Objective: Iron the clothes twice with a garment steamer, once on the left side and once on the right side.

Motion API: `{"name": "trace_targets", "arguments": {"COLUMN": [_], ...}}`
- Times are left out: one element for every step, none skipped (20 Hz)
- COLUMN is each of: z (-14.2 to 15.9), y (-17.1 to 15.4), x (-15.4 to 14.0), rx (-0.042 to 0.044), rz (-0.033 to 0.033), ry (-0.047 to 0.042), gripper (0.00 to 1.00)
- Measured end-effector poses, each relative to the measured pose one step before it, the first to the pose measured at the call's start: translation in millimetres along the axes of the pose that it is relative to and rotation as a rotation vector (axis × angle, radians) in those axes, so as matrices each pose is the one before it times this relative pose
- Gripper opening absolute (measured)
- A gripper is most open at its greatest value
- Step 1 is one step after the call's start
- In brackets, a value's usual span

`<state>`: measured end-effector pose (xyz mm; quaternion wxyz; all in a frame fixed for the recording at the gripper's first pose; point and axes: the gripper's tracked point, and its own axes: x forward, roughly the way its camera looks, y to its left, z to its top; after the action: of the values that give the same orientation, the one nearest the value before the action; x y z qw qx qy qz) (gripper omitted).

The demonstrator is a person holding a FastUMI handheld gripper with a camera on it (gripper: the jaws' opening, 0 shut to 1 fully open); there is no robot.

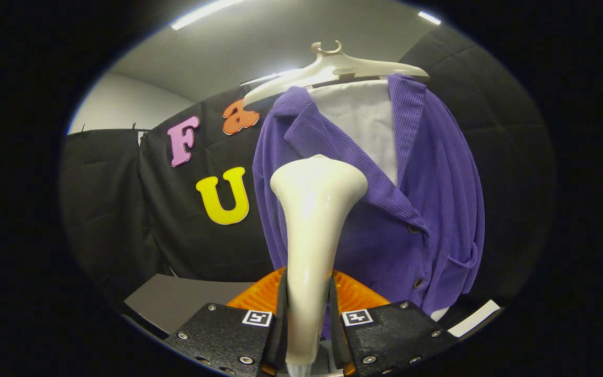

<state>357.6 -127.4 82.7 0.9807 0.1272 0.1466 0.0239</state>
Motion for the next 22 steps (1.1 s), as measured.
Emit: {"name": "trace_targets", "arguments": {"z": [-8.54, -6.44, -6.41, -6.60, -7.44, -6.22, -7.33, -7.32, -7.47, -7.11, -7.70, -7.14, -7.41, -10.44, -11.40, -9.37, -7.64, -6.42, -9.50, -8.20, -7.69, -7.60], "y": [-2.74, -2.45, -0.60, -0.97, -1.12, -2.42, -1.88, -1.31, 0.28, 0.01, -0.66, -1.05, -3.09, -3.01, -2.28, -2.96, -2.15, -1.92, -2.80, -2.49, -1.34, -3.60], "x": [-0.88, -0.63, -0.97, -0.03, 0.19, -0.85, 0.01, 0.94, 0.87, 0.83, 1.30, 0.80, -1.26, -4.32, -0.84, -0.77, 0.03, 1.06, 0.75, -0.03, 0.36, -1.21], "rx": [0.00090, 0.00090, -0.00041, 0.00078, -0.00084, -0.00083, 0.00373, 0.00339, 0.00264, 0.00189, 0.00498, 0.00397, 0.00090, -0.00018, -0.00023, 0.00086, 0.00019, 0.00338, 0.00629, 0.00544, 0.00325, -0.00185], "rz": [-0.00422, -0.00281, -0.00203, -0.00275, -0.00269, -0.00353, -0.00528, -0.00310, -0.00260, -0.00218, -0.00379, -0.00365, -0.00261, -0.00220, -0.00192, -0.00262, -0.00416, -0.00551, -0.00367, -0.00105, -0.00243, -0.00306], "ry": [0.01347, 0.01325, 0.01301, 0.01339, 0.01440, 0.01383, 0.01276, 0.01386, 0.01328, 0.01462, 0.01474, 0.01124, 0.01363, 0.01757, 0.01717, 0.01144, 0.00949, 0.00841, 0.01399, 0.01442, 0.01182, 0.01310], "gripper": [0.34, 0.34, 0.34, 0.34, 0.34, 0.34, 0.34, 0.35, 0.34, 0.34, 0.34, 0.34, 0.34, 0.34, 0.34, 0.34, 0.34, 0.34, 0.34, 0.34, 0.34, 0.34]}}
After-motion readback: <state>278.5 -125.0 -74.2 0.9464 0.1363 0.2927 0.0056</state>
